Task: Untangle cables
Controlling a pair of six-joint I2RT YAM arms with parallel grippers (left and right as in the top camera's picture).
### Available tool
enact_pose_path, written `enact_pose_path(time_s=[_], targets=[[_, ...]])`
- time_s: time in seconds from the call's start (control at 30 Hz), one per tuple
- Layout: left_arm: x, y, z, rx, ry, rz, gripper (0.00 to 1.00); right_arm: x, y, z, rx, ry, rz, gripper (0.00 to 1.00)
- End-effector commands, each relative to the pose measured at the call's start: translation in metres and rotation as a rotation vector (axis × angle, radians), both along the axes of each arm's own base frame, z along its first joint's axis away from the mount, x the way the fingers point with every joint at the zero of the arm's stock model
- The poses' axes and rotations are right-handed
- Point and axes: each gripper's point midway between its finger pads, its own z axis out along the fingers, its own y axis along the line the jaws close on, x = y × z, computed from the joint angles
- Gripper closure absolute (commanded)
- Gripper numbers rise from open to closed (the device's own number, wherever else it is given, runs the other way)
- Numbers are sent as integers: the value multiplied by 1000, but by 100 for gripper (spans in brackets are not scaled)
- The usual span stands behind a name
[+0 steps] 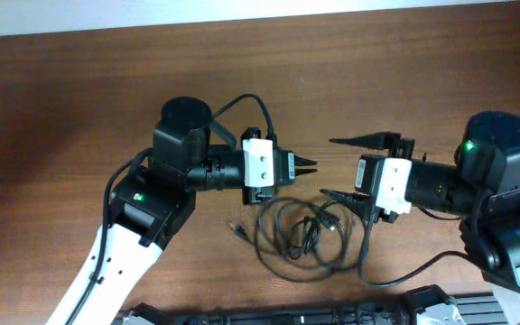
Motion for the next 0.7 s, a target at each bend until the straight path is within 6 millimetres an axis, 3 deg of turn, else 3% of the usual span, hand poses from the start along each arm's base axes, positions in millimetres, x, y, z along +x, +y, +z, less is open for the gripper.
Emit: enact_pose_path(time_s=[0.0, 0.1, 0.2, 0.27, 0.3, 0.37, 0.5, 0.67], targets=[[7, 2, 4, 8, -38, 59, 94, -5, -1, -2, -2, 40, 1, 33], [33, 12, -14, 97, -11, 231, 84, 4, -8, -12, -46, 62, -73, 33], [40, 25, -40, 202, 52, 322, 64, 11, -17, -22, -83, 95, -146, 32], [41, 31, -53, 255, 86, 354, 59, 14, -21, -26, -95, 114, -180, 32], [40, 36, -64, 299, 118, 372, 52, 16, -25, -30, -116, 123, -208, 32], [33, 41, -80, 358, 181, 368, 26, 20, -32, -37, -151, 136, -258, 32], [23, 42, -103, 412, 361, 372, 14, 35, -49, -51, -193, 208, -404, 20], [2, 24, -118, 404, 567, 254, 11, 57, -69, -71, -189, 357, -610, 18]])
